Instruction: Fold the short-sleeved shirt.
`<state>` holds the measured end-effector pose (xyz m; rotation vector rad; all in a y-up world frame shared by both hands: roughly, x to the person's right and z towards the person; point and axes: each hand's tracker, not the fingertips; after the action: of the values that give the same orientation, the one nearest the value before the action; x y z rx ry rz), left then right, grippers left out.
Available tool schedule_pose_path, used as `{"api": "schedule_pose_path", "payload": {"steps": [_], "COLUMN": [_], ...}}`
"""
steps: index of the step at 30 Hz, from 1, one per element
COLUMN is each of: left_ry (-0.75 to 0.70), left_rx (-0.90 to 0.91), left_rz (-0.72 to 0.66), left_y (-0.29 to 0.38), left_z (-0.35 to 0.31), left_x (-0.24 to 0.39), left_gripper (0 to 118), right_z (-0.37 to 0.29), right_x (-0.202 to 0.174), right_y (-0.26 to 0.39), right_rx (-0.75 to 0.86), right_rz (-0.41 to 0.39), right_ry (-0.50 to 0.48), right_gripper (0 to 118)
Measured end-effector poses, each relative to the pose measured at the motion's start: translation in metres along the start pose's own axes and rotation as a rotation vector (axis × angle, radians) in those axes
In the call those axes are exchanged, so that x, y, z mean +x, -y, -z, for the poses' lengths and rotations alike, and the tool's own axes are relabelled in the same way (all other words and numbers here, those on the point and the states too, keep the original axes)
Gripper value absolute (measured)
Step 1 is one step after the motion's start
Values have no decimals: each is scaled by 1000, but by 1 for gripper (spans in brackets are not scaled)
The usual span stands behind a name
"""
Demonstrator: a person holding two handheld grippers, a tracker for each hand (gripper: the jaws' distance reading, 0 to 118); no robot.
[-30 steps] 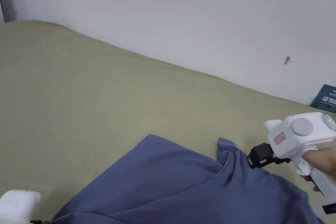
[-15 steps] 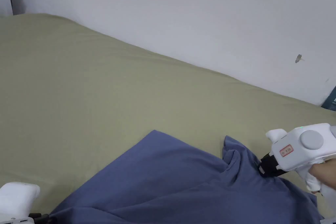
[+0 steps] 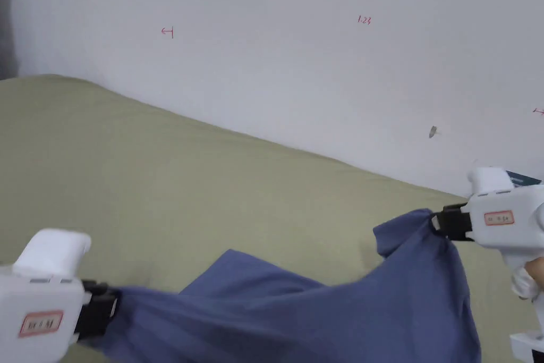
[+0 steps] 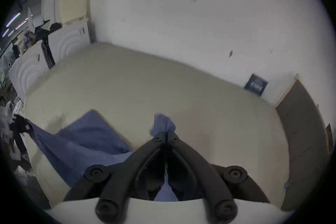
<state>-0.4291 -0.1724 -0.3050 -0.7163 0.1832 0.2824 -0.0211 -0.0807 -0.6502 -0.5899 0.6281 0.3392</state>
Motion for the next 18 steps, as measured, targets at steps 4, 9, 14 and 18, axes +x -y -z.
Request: {"api": "schedule_pose_path", "payload": {"steps": [4, 9, 14, 18], "left_ry": [5, -14, -14, -35], "left_rx": [75, 142, 184, 216], "left_rz": [70, 153, 210, 247], "left_y": [-60, -133, -196, -249], "left_z": [-14, -27, -29, -27], "left_x": [10, 24, 29, 35], "left_gripper": [1, 1, 1, 1], "right_z": [-42, -99, -139, -159], "right_x": [22, 45, 66, 72], "right_y": [-32, -69, -101, -125], "right_rx": [118, 248, 358, 399], "right_rz": [16, 82, 136, 115], "right_ry": [94, 183, 240, 301], "right_gripper": [2, 2, 2, 2]}}
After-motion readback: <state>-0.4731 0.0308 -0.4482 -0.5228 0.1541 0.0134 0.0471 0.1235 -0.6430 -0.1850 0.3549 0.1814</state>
